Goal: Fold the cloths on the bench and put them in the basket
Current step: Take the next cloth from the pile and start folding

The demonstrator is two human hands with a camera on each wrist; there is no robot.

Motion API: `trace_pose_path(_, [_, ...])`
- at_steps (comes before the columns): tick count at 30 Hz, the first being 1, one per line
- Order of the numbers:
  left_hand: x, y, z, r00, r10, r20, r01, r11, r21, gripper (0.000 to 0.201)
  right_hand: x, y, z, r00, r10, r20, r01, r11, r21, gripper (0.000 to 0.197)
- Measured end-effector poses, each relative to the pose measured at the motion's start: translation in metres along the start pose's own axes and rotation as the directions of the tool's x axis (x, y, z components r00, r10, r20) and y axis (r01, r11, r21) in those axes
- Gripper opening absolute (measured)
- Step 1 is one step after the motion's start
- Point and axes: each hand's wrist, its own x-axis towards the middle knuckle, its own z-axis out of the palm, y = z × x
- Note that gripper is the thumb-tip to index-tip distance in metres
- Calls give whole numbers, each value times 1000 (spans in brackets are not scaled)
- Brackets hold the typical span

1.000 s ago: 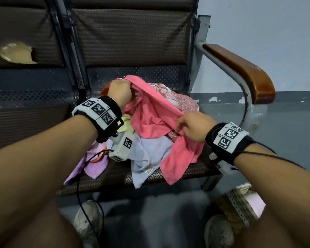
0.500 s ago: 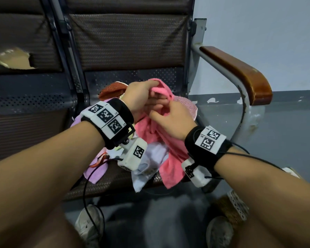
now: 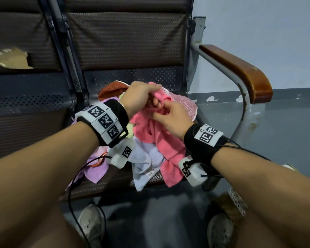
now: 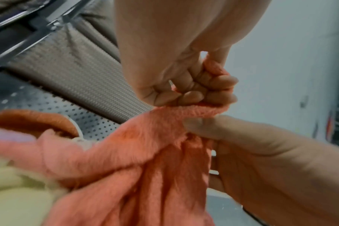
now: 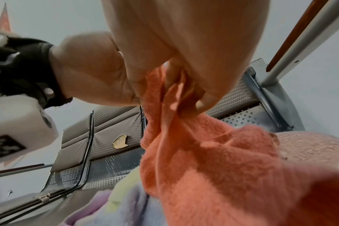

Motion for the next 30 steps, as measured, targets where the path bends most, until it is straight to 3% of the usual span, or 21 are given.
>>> trace_pose_path(3, [0,-2,1,1000,26,2,-26,999,-37,41,2,-1,1,999,-3,-44,0,998,-63,10])
trace_pose_path(5, [4,-4,-5,996,40,-81,-44,998,-46,39,5,-1,0,996,-24,-91,10,989,-150,19])
trace_pose_path(9, [14,-16,-23,964,24,-265,-9,998,58,36,10,-6,-8,973,-90,-210,58,986,-155,28])
trace_pose_path(12, [18,-27,-30,950,-1,-312,24,997,70,33,11,-8,-12,973,-95,-209,69,989,-132,40])
trace_pose_path(14, [19,-26,-29,945,-11,-326,18,1000,18,31,11,-9,-11,975,-55,-215,49,998,-34,50])
trace_pose_path(17, [17,-18,-22,954,-55,-296,6,986,-166,32,14,-16,-10,962,148,-229,-74,950,303,50])
trace_pose_path(20, [15,-13,-14,965,-76,-249,23,978,-208,32,16,-20,-20,978,192,-79,-148,912,384,41])
trace_pose_path(23, [16,-13,-16,947,-89,-307,11,969,-247,29,14,-12,-30,987,145,69,-151,984,99,27])
trace_pose_path(27, [20,-21,-28,919,-135,-370,39,966,-255,27,13,4,-47,996,89,-26,-92,923,-373,21])
trace_pose_path(30, [21,-27,-30,909,-172,-381,69,960,-270,27,11,6,-51,995,5,-100,-58,841,-538,17])
